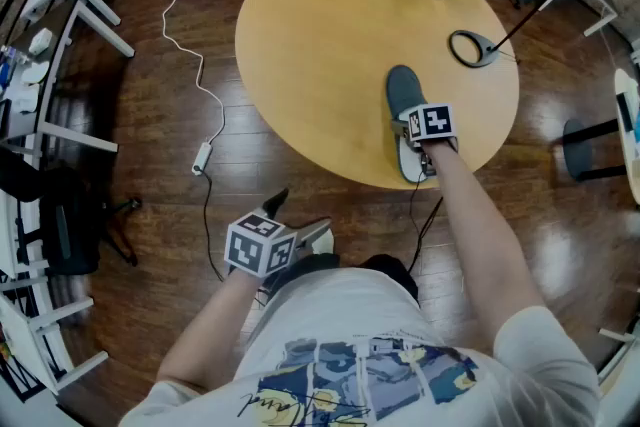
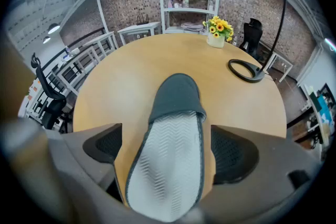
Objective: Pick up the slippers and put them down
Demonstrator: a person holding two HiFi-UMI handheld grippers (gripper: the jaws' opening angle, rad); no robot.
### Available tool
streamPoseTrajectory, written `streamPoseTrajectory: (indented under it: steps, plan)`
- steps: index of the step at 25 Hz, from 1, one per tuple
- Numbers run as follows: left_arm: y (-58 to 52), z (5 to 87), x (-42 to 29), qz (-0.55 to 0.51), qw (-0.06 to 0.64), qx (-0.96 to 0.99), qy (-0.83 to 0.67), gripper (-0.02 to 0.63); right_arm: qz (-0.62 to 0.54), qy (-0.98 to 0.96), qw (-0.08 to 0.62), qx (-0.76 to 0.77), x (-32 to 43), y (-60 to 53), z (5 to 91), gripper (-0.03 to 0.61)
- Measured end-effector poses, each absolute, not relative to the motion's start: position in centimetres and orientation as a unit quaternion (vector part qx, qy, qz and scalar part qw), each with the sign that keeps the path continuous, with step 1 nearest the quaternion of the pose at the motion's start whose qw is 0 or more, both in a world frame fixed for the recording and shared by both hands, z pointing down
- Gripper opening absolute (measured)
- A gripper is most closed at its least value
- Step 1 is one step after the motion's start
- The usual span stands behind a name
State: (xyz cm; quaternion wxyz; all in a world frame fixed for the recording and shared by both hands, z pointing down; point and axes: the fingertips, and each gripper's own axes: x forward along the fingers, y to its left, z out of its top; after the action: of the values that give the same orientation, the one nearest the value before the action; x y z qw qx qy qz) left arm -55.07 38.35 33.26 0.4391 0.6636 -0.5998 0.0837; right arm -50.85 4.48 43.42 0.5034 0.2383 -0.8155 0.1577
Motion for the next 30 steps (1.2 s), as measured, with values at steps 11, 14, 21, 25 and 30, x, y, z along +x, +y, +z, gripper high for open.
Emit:
streamPoseTrajectory:
  steps: [11, 14, 21, 25, 30]
  plan:
    - [36.3, 35.7, -54.8, 0.080, 0.459, 0.675, -0.572, 0.433, 0.174, -0.784, 0.548, 0.234, -50.4, 2.0, 49.4, 0.523]
    - [35.5, 35.4, -54.2, 0.079, 0.454, 0.685, -0.564, 0.433, 0.156, -0.789, 0.548, 0.230, -50.1, 2.4, 48.3, 0.508]
    - [34.1, 33.1, -51.5, 0.083, 0.425, 0.724, -0.537, 0.433, 0.158, -0.818, 0.509, 0.215, -46.4, 5.5, 39.9, 0.506]
    - [32.0, 32.3, -47.1, 0.089, 0.413, 0.753, -0.504, 0.433, 0.178, -0.835, 0.471, 0.224, -40.4, 7.6, 34.5, 0.506]
    - [24.9, 30.6, -36.5, 0.121, 0.395, 0.780, -0.471, 0.433, 0.193, -0.849, 0.429, 0.239, -26.0, 4.4, 28.8, 0.505]
